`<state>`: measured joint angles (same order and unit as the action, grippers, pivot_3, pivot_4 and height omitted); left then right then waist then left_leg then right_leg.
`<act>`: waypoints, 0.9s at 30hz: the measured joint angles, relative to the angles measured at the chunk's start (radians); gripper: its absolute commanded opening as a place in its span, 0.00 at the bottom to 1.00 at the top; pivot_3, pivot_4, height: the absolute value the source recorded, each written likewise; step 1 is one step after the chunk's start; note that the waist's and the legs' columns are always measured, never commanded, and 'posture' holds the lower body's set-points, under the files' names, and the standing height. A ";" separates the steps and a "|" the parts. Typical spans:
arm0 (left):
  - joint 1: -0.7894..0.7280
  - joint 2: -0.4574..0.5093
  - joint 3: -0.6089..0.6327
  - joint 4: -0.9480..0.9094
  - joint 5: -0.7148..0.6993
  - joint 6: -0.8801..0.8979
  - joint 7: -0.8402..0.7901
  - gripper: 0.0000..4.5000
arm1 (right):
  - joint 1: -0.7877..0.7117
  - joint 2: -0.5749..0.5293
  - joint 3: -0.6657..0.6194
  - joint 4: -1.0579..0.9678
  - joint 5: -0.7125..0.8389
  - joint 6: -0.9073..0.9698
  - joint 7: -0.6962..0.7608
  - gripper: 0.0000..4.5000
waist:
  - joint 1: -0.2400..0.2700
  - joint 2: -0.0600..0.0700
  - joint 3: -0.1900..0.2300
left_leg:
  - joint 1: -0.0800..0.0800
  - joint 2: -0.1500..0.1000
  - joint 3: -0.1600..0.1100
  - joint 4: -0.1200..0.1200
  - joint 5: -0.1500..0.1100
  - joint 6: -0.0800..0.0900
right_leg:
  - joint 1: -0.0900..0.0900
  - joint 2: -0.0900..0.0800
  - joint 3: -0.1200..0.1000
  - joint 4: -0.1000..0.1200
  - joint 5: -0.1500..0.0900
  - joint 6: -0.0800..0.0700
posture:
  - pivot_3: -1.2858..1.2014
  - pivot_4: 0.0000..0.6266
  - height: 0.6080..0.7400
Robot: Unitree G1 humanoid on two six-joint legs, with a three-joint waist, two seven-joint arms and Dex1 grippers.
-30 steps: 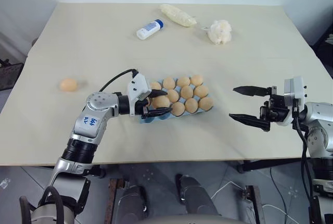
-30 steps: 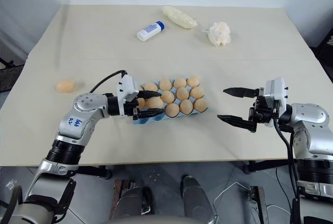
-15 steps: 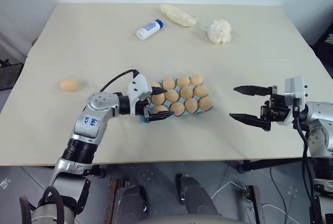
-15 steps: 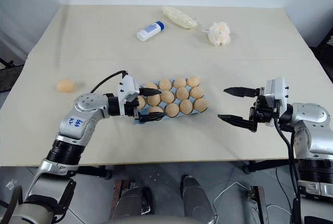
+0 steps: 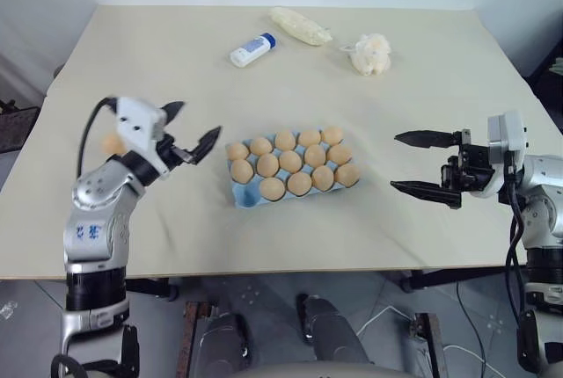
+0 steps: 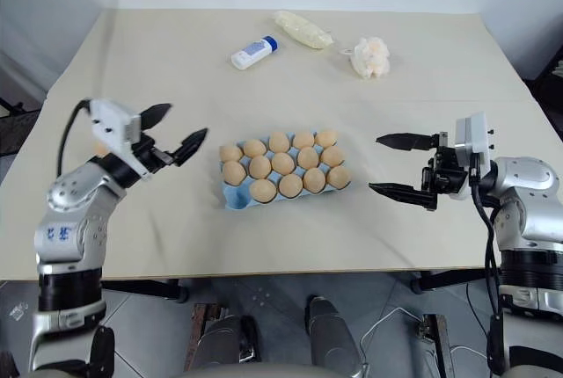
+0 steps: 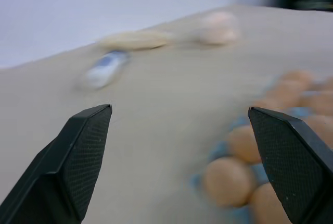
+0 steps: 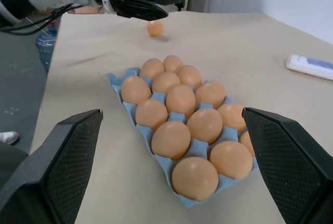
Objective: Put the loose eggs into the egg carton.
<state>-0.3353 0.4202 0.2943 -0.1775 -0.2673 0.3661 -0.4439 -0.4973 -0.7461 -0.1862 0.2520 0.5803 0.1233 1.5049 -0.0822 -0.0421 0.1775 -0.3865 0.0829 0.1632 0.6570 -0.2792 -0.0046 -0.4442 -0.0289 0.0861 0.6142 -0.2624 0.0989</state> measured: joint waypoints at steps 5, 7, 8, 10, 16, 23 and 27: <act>0.117 -0.086 0.084 -0.030 0.034 -0.010 0.190 0.99 | -0.056 0.005 0.028 0.074 -0.003 -0.005 0.017 1.00 | -0.001 0.000 0.000 | 0.000 0.000 0.000 0.001 0.000 0.000 | 0.000 0.000 0.000 0.001 0.000 0.000 | 0.52 0.24 1.00; 0.146 -0.108 0.098 -0.032 0.043 -0.025 0.245 0.99 | -0.072 0.005 0.044 0.110 -0.006 -0.002 0.021 1.00 | 0.001 0.000 0.000 | 0.000 0.000 0.000 0.002 0.000 0.000 | 0.000 -0.001 0.000 0.000 -0.001 -0.002 | 0.52 0.24 1.00; 0.159 -0.122 0.110 -0.041 0.045 -0.038 0.270 0.99 | -0.074 0.004 0.057 0.118 -0.005 0.006 0.022 1.00 | 0.001 0.000 0.000 | 0.000 0.000 0.000 0.002 0.000 0.000 | 0.000 -0.001 0.000 0.000 -0.001 -0.002 | 0.52 0.24 1.00; 0.175 -0.138 0.127 -0.052 0.046 -0.060 0.308 0.99 | -0.075 0.005 0.073 0.144 -0.003 0.016 0.022 1.00 | 0.001 0.000 0.000 | 0.000 -0.001 0.000 0.001 0.000 0.000 | 0.000 -0.001 0.000 0.000 -0.001 -0.002 | 0.52 0.24 1.00; 0.267 -0.182 0.178 -0.108 0.027 -0.116 0.360 0.99 | -0.096 0.027 0.071 0.167 0.006 0.016 0.023 1.00 | -0.006 0.000 0.000 | 0.000 0.000 0.001 0.000 -0.001 0.000 | 0.000 -0.001 0.001 -0.001 -0.001 -0.002 | 0.52 0.24 1.00; 0.357 -0.207 0.202 -0.132 -0.002 -0.116 0.381 0.99 | -0.122 0.031 0.072 0.177 0.005 0.012 0.024 1.00 | -0.002 0.000 0.000 | 0.000 -0.001 0.000 0.001 -0.001 0.000 | 0.001 -0.002 0.000 -0.001 -0.009 -0.016 | 0.52 0.24 1.00; 0.354 -0.203 0.202 -0.130 -0.004 -0.116 0.386 0.99 | -0.123 0.032 0.073 0.178 0.005 0.010 0.024 1.00 | -0.003 0.000 0.000 | 0.000 -0.002 0.001 0.001 -0.001 0.000 | 0.001 -0.003 0.001 -0.003 -0.008 -0.015 | 0.52 0.24 1.00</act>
<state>0.0192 0.2172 0.4963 -0.3076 -0.2709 0.2496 -0.0579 -0.6204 -0.7146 -0.1132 0.4299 0.5849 0.1335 1.5292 -0.0849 -0.0425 0.1774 -0.3867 0.0812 0.1639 0.6580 -0.2805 -0.0044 -0.4430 -0.0316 0.0870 0.6116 -0.2707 0.0835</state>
